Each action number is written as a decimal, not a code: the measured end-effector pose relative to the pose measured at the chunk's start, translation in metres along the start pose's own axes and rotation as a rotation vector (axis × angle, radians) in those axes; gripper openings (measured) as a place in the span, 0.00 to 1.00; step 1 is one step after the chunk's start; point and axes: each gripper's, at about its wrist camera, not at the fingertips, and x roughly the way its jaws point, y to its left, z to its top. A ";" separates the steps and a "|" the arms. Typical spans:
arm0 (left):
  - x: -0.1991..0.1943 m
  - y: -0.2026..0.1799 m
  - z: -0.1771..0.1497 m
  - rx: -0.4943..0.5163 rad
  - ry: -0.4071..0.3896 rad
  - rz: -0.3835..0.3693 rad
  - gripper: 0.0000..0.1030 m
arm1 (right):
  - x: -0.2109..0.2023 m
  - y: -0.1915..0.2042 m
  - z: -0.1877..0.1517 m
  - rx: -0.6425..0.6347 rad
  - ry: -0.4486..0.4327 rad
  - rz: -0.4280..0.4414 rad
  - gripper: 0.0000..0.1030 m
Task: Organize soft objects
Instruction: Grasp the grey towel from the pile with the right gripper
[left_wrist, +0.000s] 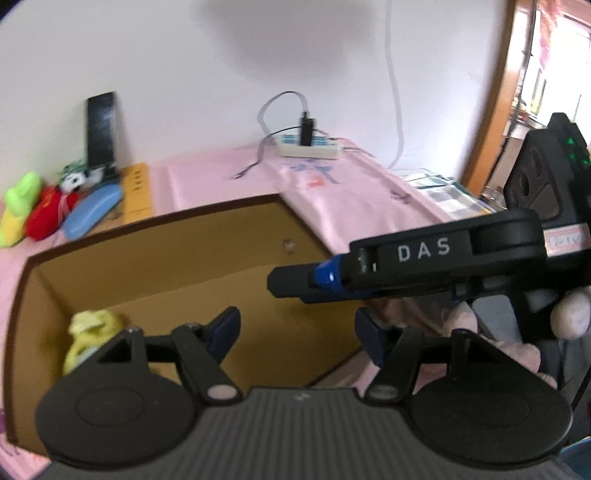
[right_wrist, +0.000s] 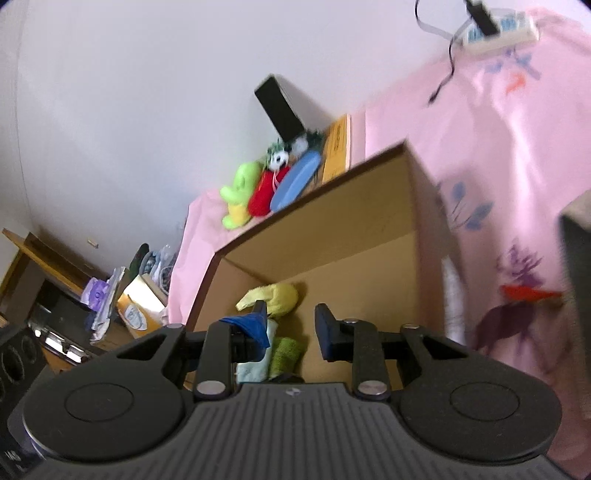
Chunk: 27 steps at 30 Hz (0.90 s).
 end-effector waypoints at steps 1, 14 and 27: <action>0.002 -0.008 0.002 0.010 -0.001 -0.009 0.65 | -0.005 -0.001 0.000 -0.016 -0.015 -0.009 0.12; 0.043 -0.100 0.011 0.098 0.046 -0.153 0.65 | -0.097 -0.072 0.002 -0.008 -0.106 -0.172 0.13; 0.084 -0.179 0.004 0.143 0.130 -0.253 0.65 | -0.159 -0.147 -0.007 0.088 -0.099 -0.293 0.14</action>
